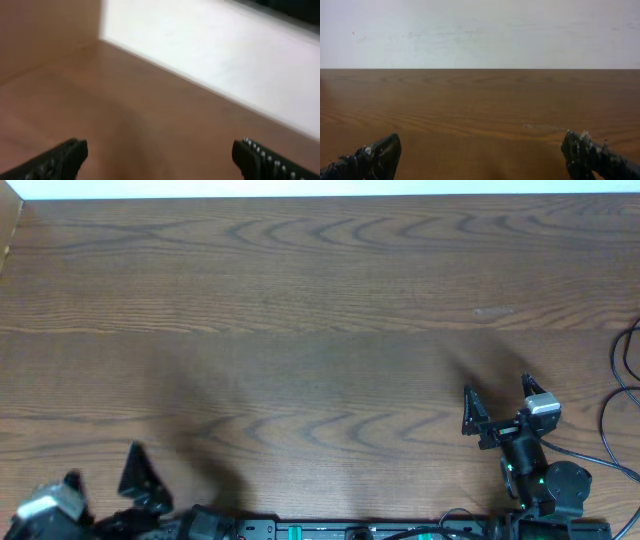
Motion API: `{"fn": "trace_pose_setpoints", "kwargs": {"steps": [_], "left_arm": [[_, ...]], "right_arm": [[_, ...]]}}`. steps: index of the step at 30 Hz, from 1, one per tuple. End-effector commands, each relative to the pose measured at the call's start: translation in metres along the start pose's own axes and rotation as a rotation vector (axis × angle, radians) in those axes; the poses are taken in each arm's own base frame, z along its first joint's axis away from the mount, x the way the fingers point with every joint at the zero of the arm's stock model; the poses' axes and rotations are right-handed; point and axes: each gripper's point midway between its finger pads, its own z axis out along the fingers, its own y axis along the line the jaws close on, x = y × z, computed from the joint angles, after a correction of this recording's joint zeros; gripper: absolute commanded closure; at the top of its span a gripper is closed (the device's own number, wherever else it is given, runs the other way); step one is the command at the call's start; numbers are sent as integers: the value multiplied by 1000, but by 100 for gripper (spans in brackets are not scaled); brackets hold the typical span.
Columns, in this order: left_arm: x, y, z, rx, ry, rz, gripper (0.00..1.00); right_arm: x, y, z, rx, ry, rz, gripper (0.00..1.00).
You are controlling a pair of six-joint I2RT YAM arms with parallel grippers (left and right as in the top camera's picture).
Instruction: Untangle cables
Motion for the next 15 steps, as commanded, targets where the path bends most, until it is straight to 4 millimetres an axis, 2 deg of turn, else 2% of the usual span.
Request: {"fn": "trace_pose_setpoints", "kwargs": {"steps": [1, 5, 8, 10, 12, 15], "left_arm": [[20, -38, 22, 157, 59, -46, 2], [41, -63, 70, 210, 12, -71, 2], [55, -88, 97, 324, -43, -74, 2], [58, -96, 108, 377, -95, -93, 2], [60, -97, 117, 405, -146, -106, 2], [66, -89, 128, 394, -179, -110, 2]], "right_arm": [[1, 0, 0, 2, 1, -6, 1], [1, 0, 0, 2, 1, -6, 1], [1, 0, 0, 2, 1, -6, 1], [1, 0, 0, 2, 1, -6, 1], [1, 0, 0, 2, 1, -6, 1], [1, 0, 0, 2, 1, -6, 1]]}}
